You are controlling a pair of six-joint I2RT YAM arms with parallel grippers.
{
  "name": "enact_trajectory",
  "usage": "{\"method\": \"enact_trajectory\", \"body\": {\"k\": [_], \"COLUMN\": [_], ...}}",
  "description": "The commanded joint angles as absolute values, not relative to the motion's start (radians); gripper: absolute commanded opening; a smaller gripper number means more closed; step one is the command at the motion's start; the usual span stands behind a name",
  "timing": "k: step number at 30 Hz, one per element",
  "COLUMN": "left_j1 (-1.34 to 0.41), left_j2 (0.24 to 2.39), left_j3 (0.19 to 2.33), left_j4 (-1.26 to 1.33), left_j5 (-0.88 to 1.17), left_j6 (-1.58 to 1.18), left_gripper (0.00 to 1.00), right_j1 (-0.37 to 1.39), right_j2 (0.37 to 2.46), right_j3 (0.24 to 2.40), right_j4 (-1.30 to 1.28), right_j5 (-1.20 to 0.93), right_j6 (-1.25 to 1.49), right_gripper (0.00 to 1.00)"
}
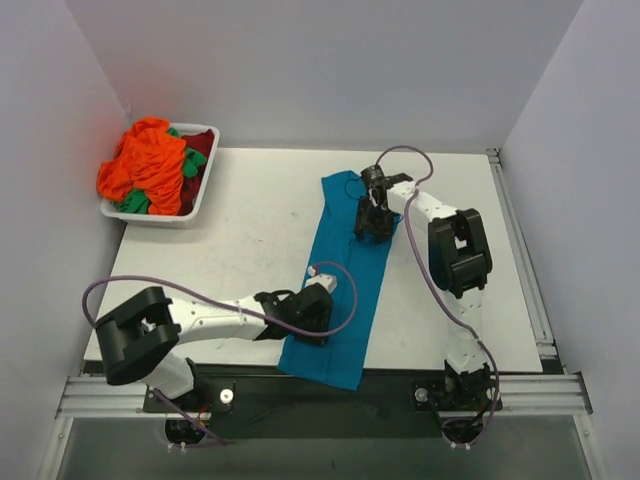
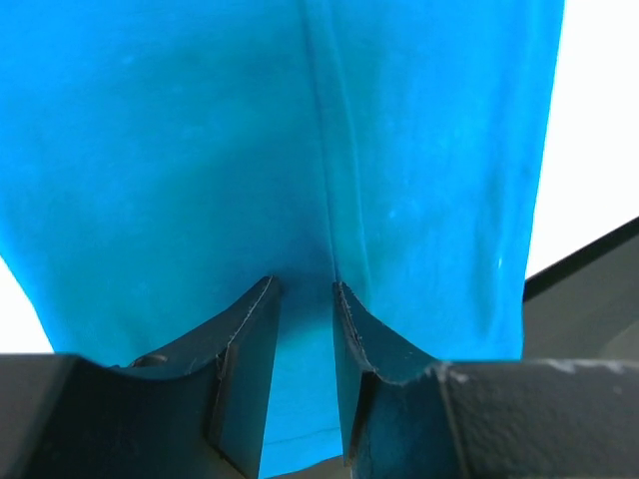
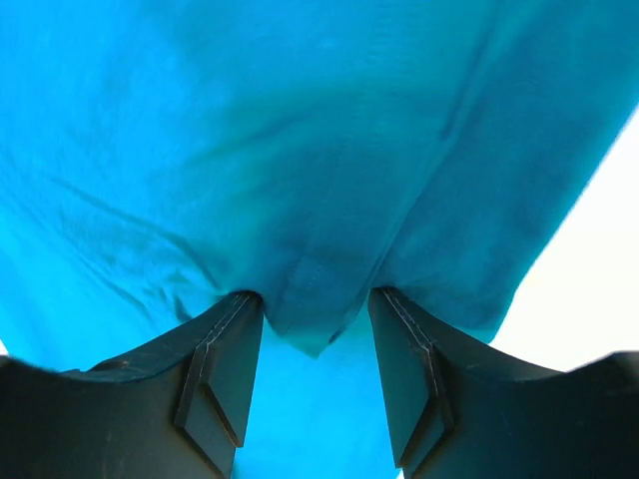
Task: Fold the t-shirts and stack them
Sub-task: Rotate the tshirt 90 degrees, then grab the bottom of the folded rectangular tshirt with both arms
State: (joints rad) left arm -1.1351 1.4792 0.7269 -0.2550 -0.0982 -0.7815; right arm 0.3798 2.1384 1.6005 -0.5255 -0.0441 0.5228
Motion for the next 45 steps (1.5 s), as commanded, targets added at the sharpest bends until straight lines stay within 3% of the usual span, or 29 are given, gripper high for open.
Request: {"method": "enact_trajectory", "body": {"k": [1, 8, 14, 23, 30, 36, 41, 45], "left_j1": [-1.111, -0.990, -0.953, -0.950, -0.951, -0.956, -0.968, -1.006], "left_j2": [1.583, 1.804, 1.947, 1.832, 1.596, 1.450, 1.413, 1.419], "left_j3": [0.822, 1.001, 1.143, 1.175, 1.076, 0.924, 0.798, 0.741], "left_j4": [-0.183, -0.082, -0.081, -0.152, -0.209, -0.276, -0.221, -0.173], "left_j5": [-0.058, 0.047, 0.109, 0.078, 0.023, -0.035, 0.000, -0.011], "left_j6": [-0.798, -0.805, -0.799, -0.769, -0.776, -0.796, -0.810, -0.842], "left_gripper": [0.39, 0.38, 0.38, 0.43, 0.45, 0.45, 0.45, 0.46], "right_j1": [0.338, 0.272, 0.252, 0.241, 0.256, 0.282, 0.336, 0.357], "right_j2": [2.256, 2.457, 2.531, 2.266, 1.843, 1.463, 1.179, 1.033], "right_j3": [1.724, 2.048, 2.218, 2.123, 1.708, 1.148, 0.742, 0.560], "right_j4": [-0.551, -0.629, -0.634, -0.635, -0.609, -0.457, -0.344, -0.348], "right_j5": [-0.046, -0.144, -0.199, -0.262, -0.187, -0.178, -0.184, -0.164], "right_j6": [0.466, 0.413, 0.383, 0.437, 0.483, 0.598, 0.704, 0.756], "right_gripper": [0.47, 0.49, 0.58, 0.61, 0.61, 0.54, 0.48, 0.47]}}
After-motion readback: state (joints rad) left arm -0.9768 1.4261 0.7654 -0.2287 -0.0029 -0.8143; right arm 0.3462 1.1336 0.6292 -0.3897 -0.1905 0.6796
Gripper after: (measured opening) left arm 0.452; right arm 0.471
